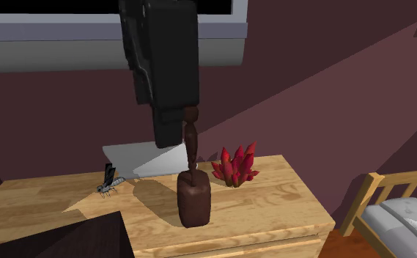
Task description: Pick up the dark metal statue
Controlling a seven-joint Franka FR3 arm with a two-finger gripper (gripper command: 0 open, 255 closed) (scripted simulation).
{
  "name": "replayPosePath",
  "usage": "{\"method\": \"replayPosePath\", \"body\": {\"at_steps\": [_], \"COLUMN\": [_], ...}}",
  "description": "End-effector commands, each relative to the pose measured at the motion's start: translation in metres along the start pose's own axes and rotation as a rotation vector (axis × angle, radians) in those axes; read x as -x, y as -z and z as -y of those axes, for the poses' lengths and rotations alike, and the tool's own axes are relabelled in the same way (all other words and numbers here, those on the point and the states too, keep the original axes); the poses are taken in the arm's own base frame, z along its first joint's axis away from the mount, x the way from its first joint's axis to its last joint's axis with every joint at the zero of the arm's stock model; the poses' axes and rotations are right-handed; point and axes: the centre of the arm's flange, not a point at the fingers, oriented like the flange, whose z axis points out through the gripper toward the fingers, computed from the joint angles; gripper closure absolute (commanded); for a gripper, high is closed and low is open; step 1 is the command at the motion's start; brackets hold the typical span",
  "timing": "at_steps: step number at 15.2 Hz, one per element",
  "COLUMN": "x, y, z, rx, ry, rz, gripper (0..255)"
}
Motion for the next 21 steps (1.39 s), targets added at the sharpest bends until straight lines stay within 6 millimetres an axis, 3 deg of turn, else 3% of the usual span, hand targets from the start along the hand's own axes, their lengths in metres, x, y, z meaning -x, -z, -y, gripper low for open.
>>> {"method": "replayPosePath", "body": {"at_steps": [1,11,21], "x": [-0.017,-0.086,-0.135], "y": [-0.018,-0.095,-0.164], "z": [0.009,0.073,0.161], "rx": [-0.016,-0.093,-0.170], "ry": [0.061,0.359,0.657], "rz": [-0.012,-0.058,-0.104], "gripper": [0,0,0]}}
